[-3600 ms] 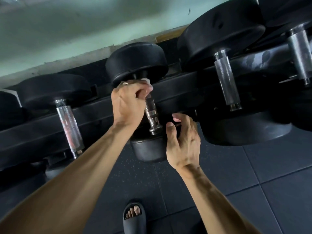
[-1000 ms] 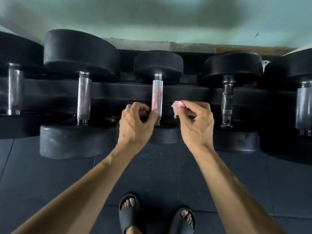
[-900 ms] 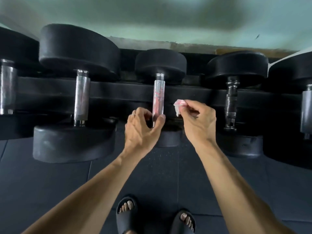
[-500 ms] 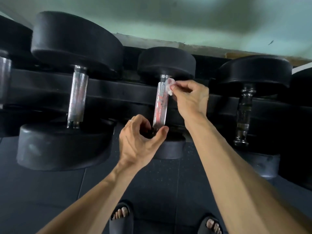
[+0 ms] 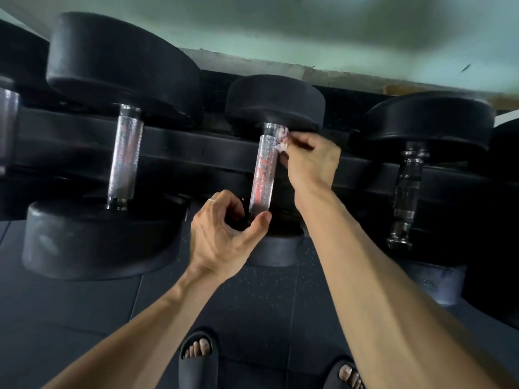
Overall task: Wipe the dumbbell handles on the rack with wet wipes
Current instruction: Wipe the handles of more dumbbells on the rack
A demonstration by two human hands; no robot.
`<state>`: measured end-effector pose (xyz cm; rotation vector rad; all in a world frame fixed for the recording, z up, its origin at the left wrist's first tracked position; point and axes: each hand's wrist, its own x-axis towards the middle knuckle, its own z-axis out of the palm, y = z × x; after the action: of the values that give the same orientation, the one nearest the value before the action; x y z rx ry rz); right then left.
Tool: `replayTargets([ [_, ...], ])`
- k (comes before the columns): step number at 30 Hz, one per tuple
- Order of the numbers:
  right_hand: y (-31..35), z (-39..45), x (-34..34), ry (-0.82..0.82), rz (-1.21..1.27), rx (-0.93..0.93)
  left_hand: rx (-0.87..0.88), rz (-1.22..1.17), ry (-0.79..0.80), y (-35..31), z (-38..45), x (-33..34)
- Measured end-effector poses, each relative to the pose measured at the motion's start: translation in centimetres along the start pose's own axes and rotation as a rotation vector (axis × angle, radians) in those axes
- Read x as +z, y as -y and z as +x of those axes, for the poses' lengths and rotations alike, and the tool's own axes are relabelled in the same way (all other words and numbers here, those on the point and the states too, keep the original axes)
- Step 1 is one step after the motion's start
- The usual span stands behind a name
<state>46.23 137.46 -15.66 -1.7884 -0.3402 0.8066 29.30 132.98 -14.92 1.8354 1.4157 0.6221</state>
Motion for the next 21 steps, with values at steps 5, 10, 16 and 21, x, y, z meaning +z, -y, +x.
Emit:
replayTargets([
  [5, -1.2, -3.3, -2.7, 0.22, -0.11, 0.04, 0.016, 0.01, 0.011, 0.1, 0.1, -0.2],
  [10, 0.4, 0.0, -0.5, 0.073, -0.079, -0.035, 0.061, 0.007, 0.029, 0.4, 0.1, -0.4],
  [16, -2.2, -5.2, -4.6, 0.37, -0.502, 0.016, 0.14, 0.028, 0.085, 1.0, 0.0, -0.7],
  [21, -0.1, -3.9, -3.6, 0.242, -0.137, 0.074, 0.159, 0.053, 0.04, 0.9, -0.2, -0.1],
])
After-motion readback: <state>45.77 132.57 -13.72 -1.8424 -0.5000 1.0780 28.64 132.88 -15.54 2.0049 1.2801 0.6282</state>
